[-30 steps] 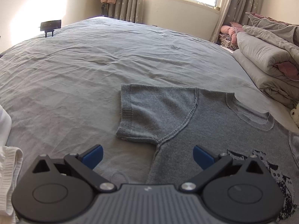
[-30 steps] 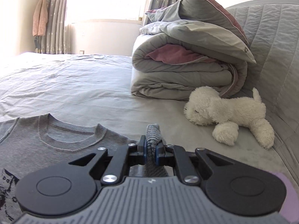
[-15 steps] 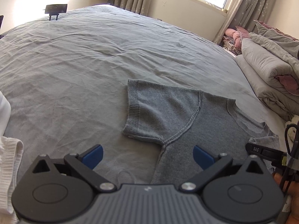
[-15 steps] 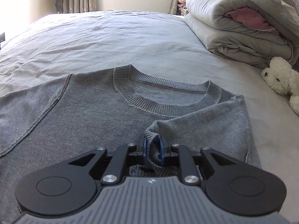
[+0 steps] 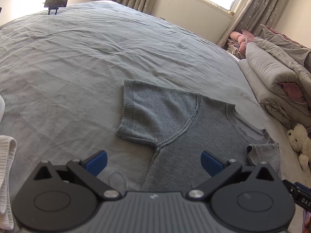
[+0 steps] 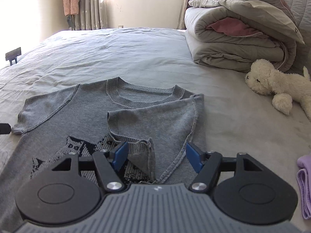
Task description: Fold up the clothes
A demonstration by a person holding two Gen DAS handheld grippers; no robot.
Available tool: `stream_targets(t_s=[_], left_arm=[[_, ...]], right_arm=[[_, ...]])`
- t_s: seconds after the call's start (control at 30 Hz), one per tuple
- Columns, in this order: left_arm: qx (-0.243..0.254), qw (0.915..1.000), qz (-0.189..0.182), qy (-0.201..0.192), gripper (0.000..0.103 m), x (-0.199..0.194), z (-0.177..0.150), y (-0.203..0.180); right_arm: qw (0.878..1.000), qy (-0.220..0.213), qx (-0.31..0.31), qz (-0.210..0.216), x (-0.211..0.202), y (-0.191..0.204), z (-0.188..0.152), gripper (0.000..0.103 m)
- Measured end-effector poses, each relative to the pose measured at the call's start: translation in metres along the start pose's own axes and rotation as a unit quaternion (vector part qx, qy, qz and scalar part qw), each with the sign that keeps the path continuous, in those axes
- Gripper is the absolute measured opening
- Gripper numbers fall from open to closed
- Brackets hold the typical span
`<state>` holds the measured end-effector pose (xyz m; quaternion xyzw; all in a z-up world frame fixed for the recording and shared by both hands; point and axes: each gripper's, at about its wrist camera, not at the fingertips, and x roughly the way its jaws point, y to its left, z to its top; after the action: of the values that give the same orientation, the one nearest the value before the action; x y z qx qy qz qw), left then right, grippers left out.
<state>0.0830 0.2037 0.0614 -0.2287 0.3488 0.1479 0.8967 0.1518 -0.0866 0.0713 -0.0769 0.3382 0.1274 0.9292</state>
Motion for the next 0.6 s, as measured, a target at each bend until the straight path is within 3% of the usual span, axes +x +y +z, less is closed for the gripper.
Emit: stream_targets(t_s=[0.17, 0.23, 0.3, 0.33, 0.6], left_arm=[[0.016, 0.9999, -0.006, -0.002, 0.103, -0.001, -0.003, -0.004], [0.007, 1.0, -0.003, 0.0, 0.103, -0.001, -0.001, 0.0], [-0.006, 0.9999, -0.006, 0.007, 0.103, 0.0, 0.001, 0.004], [-0.009, 0.9998, -0.01, 0.012, 0.103, 0.0, 0.001, 0.004], [-0.011, 0.9997, -0.015, 0.017, 0.103, -0.003, 0.001, 0.004]], right_arm=[[0.998, 0.014, -0.067, -0.007, 0.027, 0.028, 0.006, 0.069], [0.998, 0.03, -0.05, -0.015, 0.042, 0.026, 0.006, 0.069], [0.998, 0.056, -0.025, 0.016, 0.053, 0.024, 0.004, 0.042], [0.997, 0.066, -0.012, 0.029, 0.057, 0.024, 0.003, 0.006], [0.997, 0.029, 0.074, 0.02, 0.045, 0.036, 0.024, 0.008]])
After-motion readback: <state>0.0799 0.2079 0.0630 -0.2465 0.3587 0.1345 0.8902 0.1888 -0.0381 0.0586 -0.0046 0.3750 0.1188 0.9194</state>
